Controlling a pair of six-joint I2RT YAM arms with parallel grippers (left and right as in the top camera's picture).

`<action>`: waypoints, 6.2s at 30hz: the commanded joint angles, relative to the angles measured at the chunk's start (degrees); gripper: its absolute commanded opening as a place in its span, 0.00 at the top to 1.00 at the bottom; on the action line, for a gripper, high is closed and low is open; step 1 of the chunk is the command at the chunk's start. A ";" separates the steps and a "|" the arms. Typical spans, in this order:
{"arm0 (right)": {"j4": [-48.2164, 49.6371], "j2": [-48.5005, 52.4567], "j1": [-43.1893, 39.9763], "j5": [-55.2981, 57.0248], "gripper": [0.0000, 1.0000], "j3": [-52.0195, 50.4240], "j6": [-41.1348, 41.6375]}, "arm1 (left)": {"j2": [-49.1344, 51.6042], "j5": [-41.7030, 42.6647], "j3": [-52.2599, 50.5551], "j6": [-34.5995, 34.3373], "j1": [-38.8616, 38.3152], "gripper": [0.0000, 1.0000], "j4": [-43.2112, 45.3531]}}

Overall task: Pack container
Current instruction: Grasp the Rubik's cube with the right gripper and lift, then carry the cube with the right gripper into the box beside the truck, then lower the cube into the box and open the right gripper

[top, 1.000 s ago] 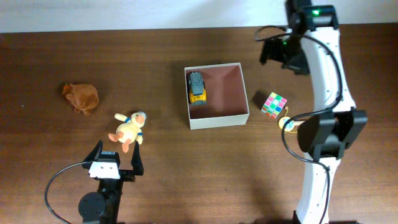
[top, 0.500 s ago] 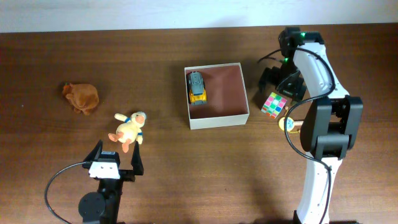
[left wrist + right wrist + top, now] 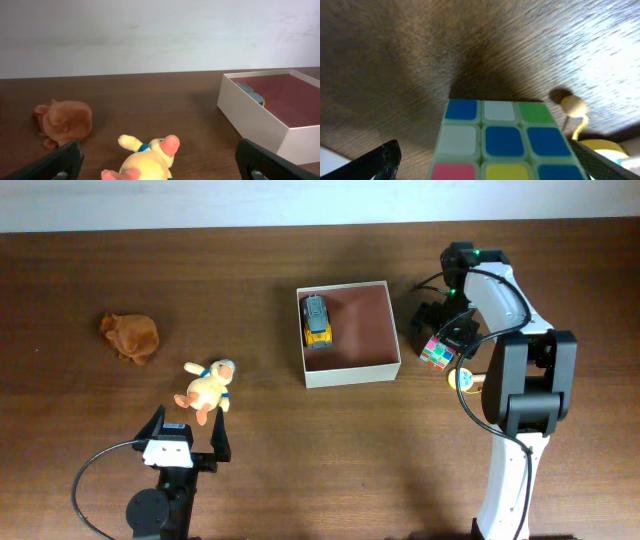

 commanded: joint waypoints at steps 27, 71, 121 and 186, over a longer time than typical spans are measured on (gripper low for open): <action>4.94 -0.66 0.20 3.39 0.39 -2.69 -17.14 | -0.28 -0.22 -0.17 0.87 -0.24 0.01 -0.26; -19.98 -0.68 8.22 -22.56 0.47 38.49 -35.06 | -0.28 -0.22 -0.17 0.87 -0.24 0.01 -0.26; 9.42 -0.37 21.07 18.67 0.22 14.82 -25.81 | -0.28 -0.22 -0.15 0.87 -0.24 0.01 -0.26; 11.34 6.64 20.17 5.11 0.85 15.37 -23.23 | -0.28 -0.22 -0.17 0.87 -0.24 0.01 -0.26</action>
